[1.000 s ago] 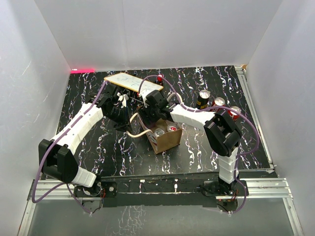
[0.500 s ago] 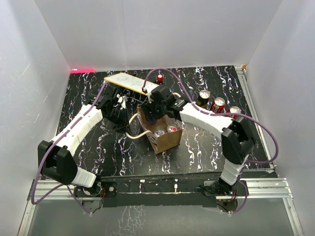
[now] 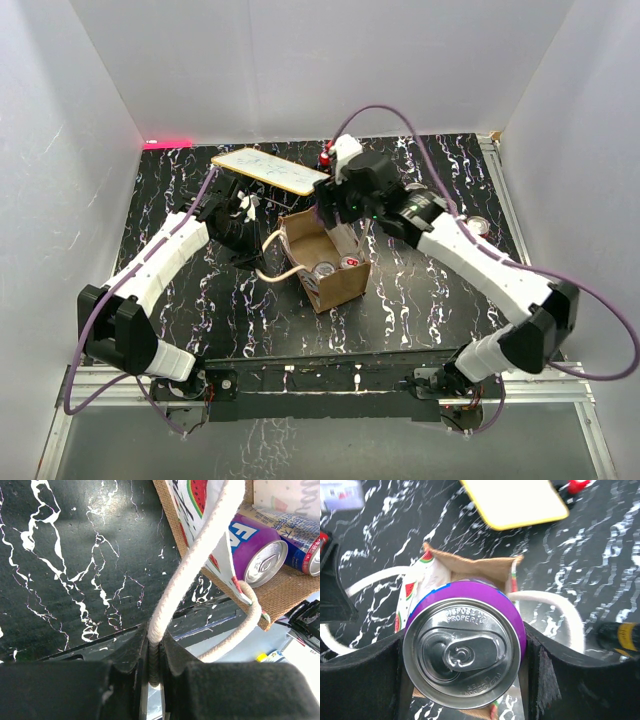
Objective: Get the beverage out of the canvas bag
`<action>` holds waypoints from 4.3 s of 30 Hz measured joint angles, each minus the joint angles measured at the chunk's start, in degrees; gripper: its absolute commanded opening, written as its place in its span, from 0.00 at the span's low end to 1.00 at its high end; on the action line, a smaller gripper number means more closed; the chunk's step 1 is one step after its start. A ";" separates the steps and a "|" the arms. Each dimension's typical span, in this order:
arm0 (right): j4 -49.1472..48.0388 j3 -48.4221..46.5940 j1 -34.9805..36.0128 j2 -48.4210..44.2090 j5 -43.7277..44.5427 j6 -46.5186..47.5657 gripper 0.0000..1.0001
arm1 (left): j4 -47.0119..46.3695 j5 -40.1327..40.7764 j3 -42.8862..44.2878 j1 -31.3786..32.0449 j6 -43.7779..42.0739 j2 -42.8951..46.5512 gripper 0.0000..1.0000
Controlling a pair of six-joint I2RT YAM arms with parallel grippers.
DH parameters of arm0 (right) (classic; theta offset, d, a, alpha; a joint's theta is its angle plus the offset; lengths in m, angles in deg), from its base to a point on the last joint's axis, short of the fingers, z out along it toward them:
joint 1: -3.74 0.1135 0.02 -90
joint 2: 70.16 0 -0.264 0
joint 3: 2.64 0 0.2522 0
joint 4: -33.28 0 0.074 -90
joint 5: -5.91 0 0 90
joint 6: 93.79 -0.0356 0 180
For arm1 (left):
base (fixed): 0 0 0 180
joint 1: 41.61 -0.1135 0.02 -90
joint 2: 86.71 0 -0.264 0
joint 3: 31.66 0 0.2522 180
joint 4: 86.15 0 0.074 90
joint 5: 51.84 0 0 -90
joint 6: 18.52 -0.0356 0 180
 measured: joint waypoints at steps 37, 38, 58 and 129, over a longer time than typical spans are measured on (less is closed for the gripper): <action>-7.93 1.33 -18.21 21.92 9.53 -7.63 0.08 | 0.15 2.54 1.01 0.02 -3.67 -3.89 0.00; -8.63 0.83 -18.21 23.17 10.08 -7.21 0.08 | 0.28 2.69 1.14 0.02 -3.80 -3.89 0.00; -11.82 -1.60 -18.21 29.05 14.51 -5.62 0.63 | 1.77 4.90 2.29 0.02 -5.16 -3.89 0.00; 23.54 0.11 2.82 11.41 0.61 -0.04 0.82 | -2.60 0.59 0.11 0.02 1.90 -3.72 0.00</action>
